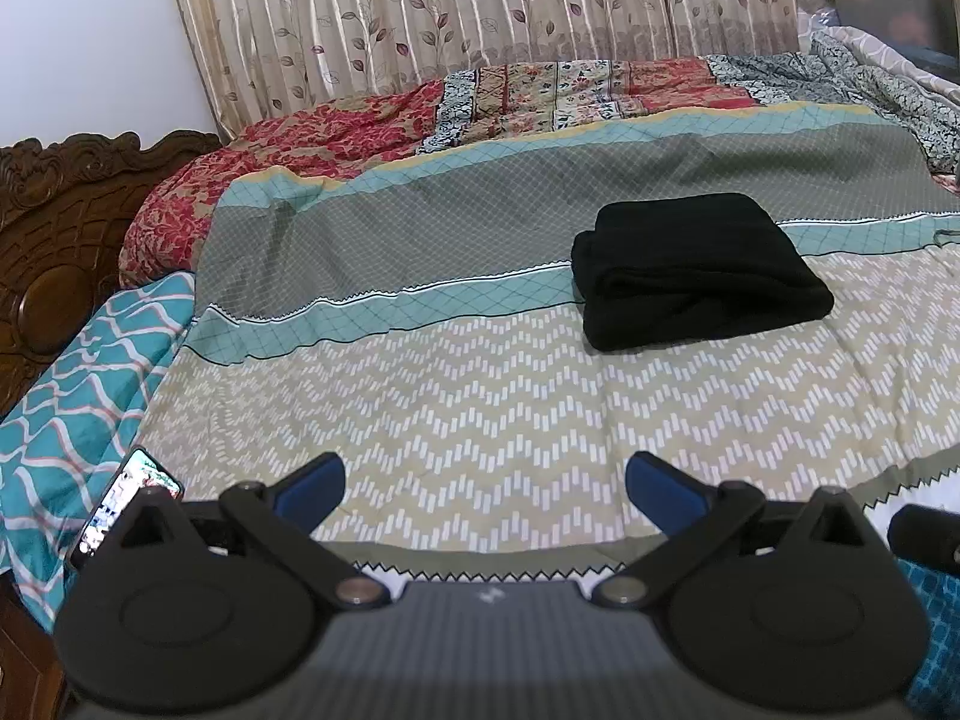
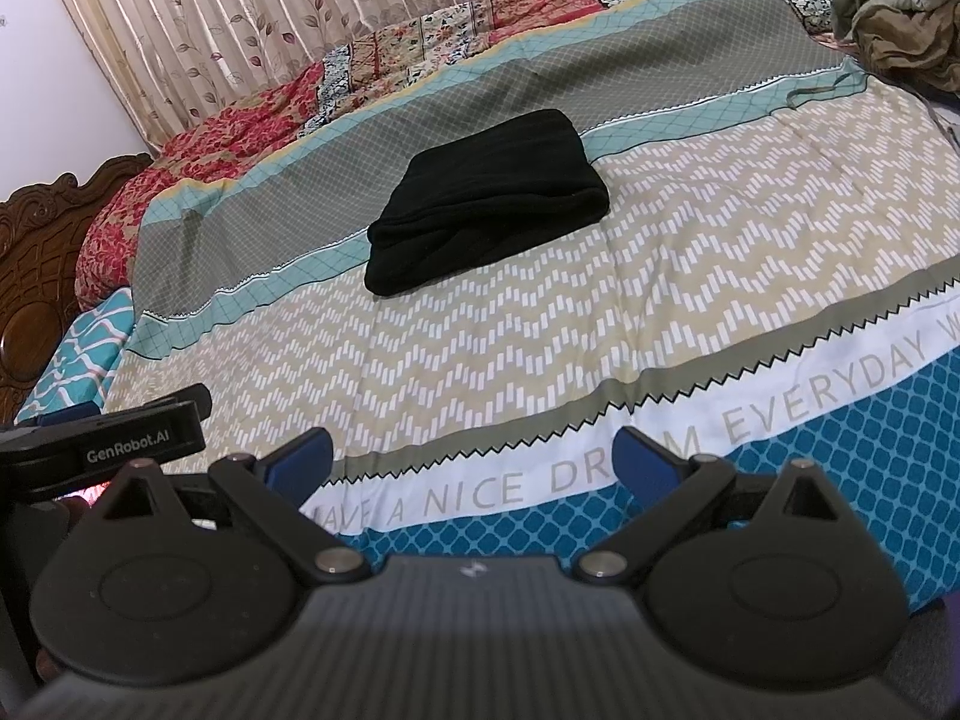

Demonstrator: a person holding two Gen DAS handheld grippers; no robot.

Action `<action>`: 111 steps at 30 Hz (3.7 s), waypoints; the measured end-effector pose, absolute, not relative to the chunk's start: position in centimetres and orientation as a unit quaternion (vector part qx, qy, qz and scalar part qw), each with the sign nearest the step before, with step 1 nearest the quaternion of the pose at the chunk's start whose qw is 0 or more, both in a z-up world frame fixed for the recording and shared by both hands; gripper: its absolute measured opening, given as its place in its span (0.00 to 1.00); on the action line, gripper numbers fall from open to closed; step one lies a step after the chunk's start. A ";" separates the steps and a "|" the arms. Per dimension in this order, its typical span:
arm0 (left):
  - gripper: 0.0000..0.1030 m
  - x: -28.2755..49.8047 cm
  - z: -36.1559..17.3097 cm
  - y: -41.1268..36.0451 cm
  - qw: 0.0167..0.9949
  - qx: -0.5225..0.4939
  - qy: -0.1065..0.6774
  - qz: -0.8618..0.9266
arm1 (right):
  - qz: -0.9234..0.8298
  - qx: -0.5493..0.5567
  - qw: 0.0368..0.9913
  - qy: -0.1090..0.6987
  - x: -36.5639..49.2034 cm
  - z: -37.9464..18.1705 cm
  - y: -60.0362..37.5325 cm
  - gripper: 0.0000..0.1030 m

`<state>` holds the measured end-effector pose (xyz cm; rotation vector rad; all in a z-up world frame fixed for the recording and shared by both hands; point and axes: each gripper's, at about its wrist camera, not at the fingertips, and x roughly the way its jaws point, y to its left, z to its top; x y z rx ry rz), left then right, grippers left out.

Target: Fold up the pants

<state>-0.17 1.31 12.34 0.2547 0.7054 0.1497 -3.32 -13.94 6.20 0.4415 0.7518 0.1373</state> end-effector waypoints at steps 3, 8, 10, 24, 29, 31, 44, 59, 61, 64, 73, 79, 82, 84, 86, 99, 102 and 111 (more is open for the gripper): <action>1.00 -0.2 12.4 1.3 0.928 0.122 0.345 0.073 | 0.066 0.214 0.904 0.364 -3.3 6.2 -13.9 0.98; 1.00 -0.2 12.4 1.3 0.928 0.120 0.346 0.073 | 0.066 0.214 0.905 0.362 -3.4 6.2 -14.0 0.98; 1.00 -0.3 12.5 1.4 0.928 0.121 0.344 0.072 | 0.065 0.215 0.904 0.362 -3.4 6.0 -14.0 0.98; 1.00 -0.3 12.7 1.5 0.930 0.117 0.342 0.070 | 0.065 0.211 0.904 0.365 -3.3 6.2 -13.8 0.98; 1.00 -0.2 12.6 1.3 0.929 0.118 0.344 0.068 | 0.065 0.209 0.905 0.364 -3.3 6.3 -13.6 0.98; 1.00 -0.2 12.5 1.2 0.928 0.119 0.346 0.066 | 0.064 0.209 0.905 0.364 -3.3 6.3 -13.6 0.98; 1.00 -0.2 12.2 1.0 0.924 0.122 0.357 0.063 | 0.061 0.210 0.906 0.363 -3.4 6.3 -13.4 0.98; 1.00 -0.3 12.1 0.8 0.924 0.124 0.356 0.057 | 0.057 0.216 0.904 0.365 -3.5 6.2 -13.4 0.98; 1.00 -0.3 12.1 0.8 0.924 0.124 0.357 0.056 | 0.057 0.216 0.904 0.364 -3.6 6.2 -13.4 0.98; 1.00 -0.3 12.0 0.9 0.924 0.123 0.358 0.056 | 0.057 0.216 0.904 0.365 -3.6 6.2 -13.4 0.98; 1.00 -0.3 12.0 0.8 0.924 0.121 0.359 0.055 | 0.056 0.216 0.904 0.366 -3.6 6.2 -13.3 0.98; 1.00 -0.4 11.9 0.7 0.924 0.120 0.359 0.055 | 0.056 0.216 0.904 0.366 -3.6 6.2 -13.2 0.98; 1.00 -0.3 11.9 0.6 0.924 0.120 0.360 0.054 | 0.056 0.216 0.904 0.366 -3.6 6.2 -13.2 0.98; 1.00 -0.3 11.8 0.5 0.923 0.120 0.360 0.053 | 0.056 0.216 0.904 0.366 -3.6 6.2 -13.2 0.98; 1.00 -0.4 11.8 0.5 0.923 0.119 0.362 0.052 | 0.056 0.216 0.904 0.366 -3.6 6.2 -13.2 0.98; 1.00 -0.1 11.7 1.0 0.919 0.103 0.379 0.042 | 0.056 0.215 0.904 0.365 -3.6 6.1 -13.2 0.98; 1.00 -0.2 11.7 1.1 0.918 0.099 0.382 0.042 | 0.056 0.214 0.904 0.365 -3.6 6.1 -13.2 0.98; 1.00 -0.1 12.1 1.3 0.923 0.086 0.375 0.032 | 0.056 0.212 0.906 0.361 -3.5 6.2 -13.4 0.98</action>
